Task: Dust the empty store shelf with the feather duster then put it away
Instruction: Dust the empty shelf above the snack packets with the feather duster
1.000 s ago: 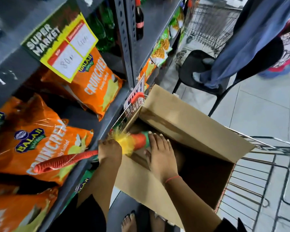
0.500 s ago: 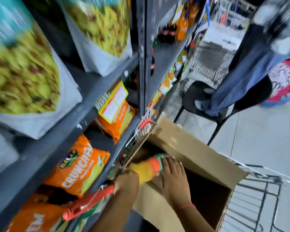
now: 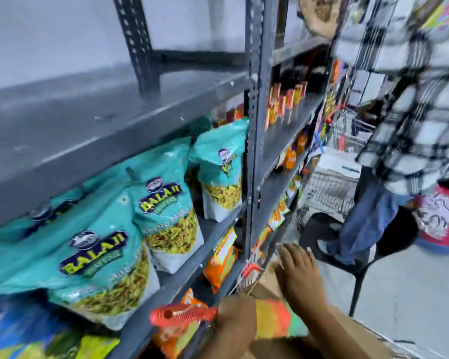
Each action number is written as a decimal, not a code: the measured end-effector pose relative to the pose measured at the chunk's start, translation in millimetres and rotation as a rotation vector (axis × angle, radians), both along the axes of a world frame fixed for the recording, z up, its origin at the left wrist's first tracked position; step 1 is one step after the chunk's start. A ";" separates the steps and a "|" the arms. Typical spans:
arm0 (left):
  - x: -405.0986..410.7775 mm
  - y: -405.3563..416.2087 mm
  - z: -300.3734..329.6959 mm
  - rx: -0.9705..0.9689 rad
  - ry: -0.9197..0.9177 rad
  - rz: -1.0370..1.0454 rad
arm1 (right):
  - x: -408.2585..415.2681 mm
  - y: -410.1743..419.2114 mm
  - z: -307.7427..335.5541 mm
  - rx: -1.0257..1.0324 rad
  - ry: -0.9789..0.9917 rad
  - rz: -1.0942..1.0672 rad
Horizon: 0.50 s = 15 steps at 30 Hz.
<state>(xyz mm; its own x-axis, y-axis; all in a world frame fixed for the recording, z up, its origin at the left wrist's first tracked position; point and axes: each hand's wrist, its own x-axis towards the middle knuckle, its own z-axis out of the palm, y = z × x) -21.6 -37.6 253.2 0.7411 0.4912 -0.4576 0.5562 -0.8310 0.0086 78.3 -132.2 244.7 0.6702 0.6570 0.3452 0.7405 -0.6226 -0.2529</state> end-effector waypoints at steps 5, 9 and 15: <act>10.4 7.1 73.4 0.075 -0.103 -0.079 | 9.7 9.0 57.4 0.030 -0.137 -0.043; 21.0 10.7 127.5 0.149 -0.240 -0.098 | 15.7 12.4 105.1 0.173 -0.195 -0.027; 31.1 7.1 208.3 0.256 -0.501 -0.157 | 33.5 11.3 174.5 0.337 -0.253 -0.032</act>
